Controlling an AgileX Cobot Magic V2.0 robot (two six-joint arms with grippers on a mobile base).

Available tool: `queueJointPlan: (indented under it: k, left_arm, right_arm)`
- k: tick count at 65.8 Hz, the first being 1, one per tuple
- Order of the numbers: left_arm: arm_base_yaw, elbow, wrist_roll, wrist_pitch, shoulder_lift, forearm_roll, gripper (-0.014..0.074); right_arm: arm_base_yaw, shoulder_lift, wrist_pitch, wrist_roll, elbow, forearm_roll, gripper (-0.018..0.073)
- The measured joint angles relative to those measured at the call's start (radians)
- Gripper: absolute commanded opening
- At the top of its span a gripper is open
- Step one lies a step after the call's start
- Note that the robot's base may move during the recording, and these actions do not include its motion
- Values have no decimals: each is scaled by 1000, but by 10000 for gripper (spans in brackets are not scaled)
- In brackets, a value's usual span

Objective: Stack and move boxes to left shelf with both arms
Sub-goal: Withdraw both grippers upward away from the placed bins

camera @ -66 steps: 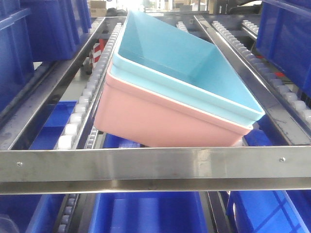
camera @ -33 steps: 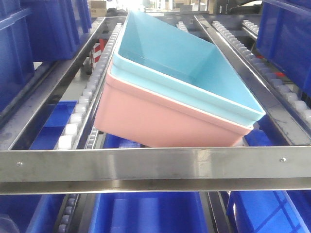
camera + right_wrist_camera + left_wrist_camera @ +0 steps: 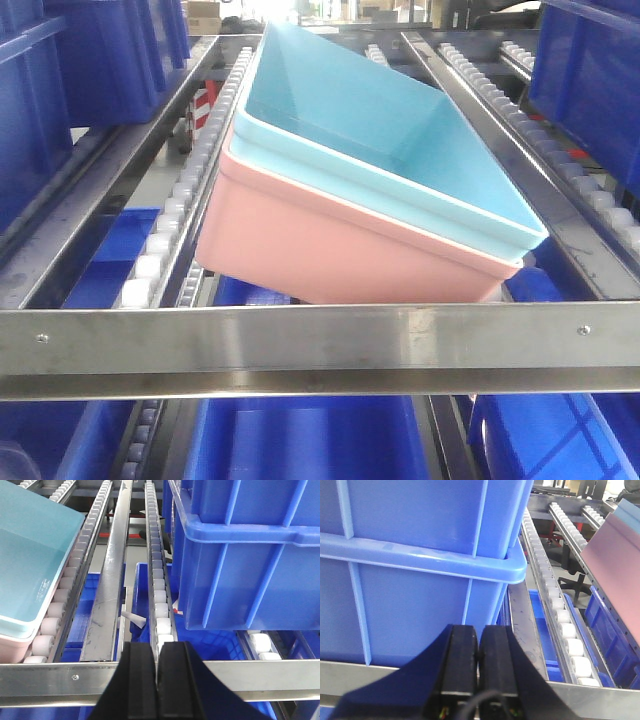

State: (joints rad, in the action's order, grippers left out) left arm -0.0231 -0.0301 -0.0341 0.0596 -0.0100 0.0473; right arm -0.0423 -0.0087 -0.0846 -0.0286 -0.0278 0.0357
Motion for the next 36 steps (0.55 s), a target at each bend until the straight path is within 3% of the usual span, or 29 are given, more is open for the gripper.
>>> queueJointPlan:
  k: [36]
  left_arm:
    - [0,0,0,0,0,0,-1]
  right_arm:
    - [0,0,0,2,0,1,55]
